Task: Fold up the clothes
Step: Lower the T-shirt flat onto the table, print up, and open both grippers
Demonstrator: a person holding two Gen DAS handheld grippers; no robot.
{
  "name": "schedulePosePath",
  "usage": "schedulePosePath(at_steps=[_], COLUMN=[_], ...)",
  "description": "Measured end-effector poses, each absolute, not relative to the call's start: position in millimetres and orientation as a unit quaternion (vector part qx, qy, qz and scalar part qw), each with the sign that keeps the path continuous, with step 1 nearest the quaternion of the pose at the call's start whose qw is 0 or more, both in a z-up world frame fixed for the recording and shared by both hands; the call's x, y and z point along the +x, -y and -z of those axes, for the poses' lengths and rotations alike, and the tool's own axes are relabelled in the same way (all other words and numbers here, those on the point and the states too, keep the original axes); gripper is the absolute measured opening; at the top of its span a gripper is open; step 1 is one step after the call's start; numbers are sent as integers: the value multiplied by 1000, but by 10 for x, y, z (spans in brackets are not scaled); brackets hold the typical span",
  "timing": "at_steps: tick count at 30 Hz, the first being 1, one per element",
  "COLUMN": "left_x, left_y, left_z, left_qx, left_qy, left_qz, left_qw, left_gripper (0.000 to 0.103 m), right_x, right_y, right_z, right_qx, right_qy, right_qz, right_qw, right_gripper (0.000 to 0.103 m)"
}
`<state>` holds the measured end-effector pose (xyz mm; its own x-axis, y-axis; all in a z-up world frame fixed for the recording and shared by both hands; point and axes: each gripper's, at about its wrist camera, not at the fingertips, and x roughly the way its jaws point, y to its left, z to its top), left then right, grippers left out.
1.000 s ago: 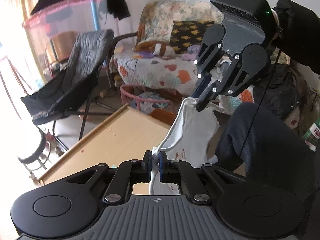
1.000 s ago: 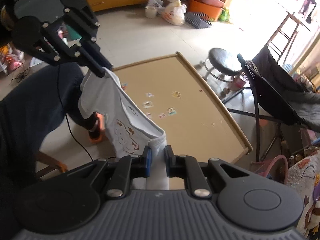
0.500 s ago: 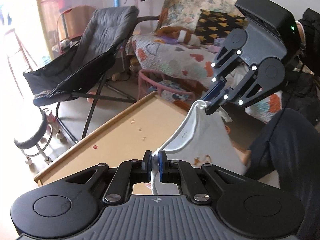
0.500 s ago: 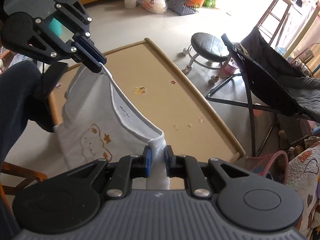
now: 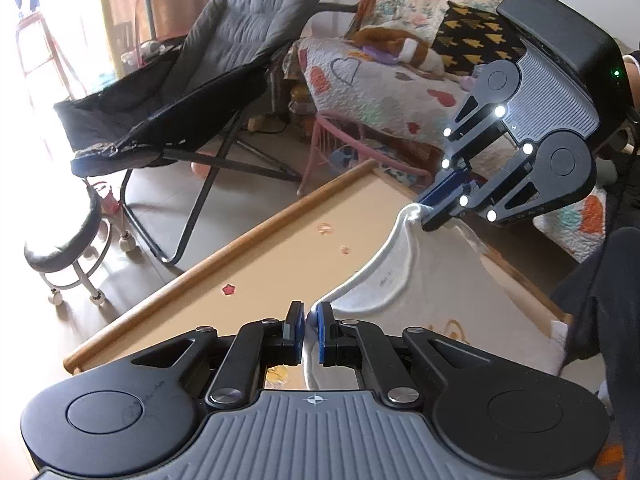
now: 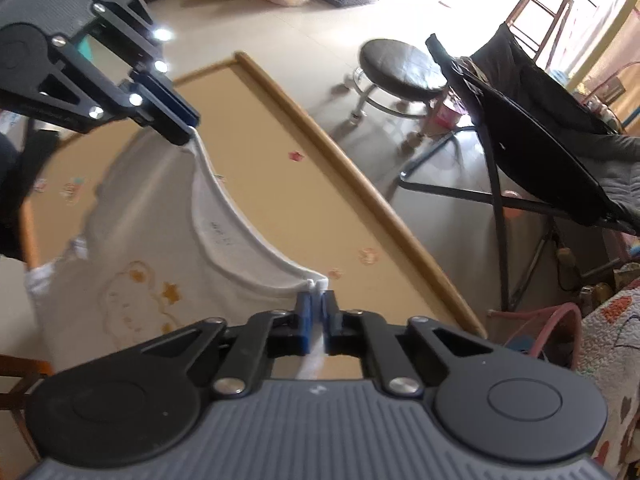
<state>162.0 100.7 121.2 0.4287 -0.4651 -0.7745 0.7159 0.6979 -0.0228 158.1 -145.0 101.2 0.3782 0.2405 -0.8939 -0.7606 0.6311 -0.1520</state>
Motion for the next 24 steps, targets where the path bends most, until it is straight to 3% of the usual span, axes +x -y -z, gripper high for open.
schedulePosePath(at_steps=[15,19,24], left_x=[2168,2080,1946], left_y=[-1083,-1166,-1168], left_z=[-699,-536,-312], left_qx=[124,109,102], left_qy=[-437,-449,-476], left_qz=[356,362,348], left_qw=[816,810,801], left_gripper=[7,15,15], right_x=[1983,1941,1862], right_y=[1534,1580,1633], right_z=[-580,-581,-528], right_qx=[-259,-255,-243], right_qy=[-488,-488,-495], right_qz=[-299,-309,-308], right_qw=[778,776,775], right_gripper=[5,11,22])
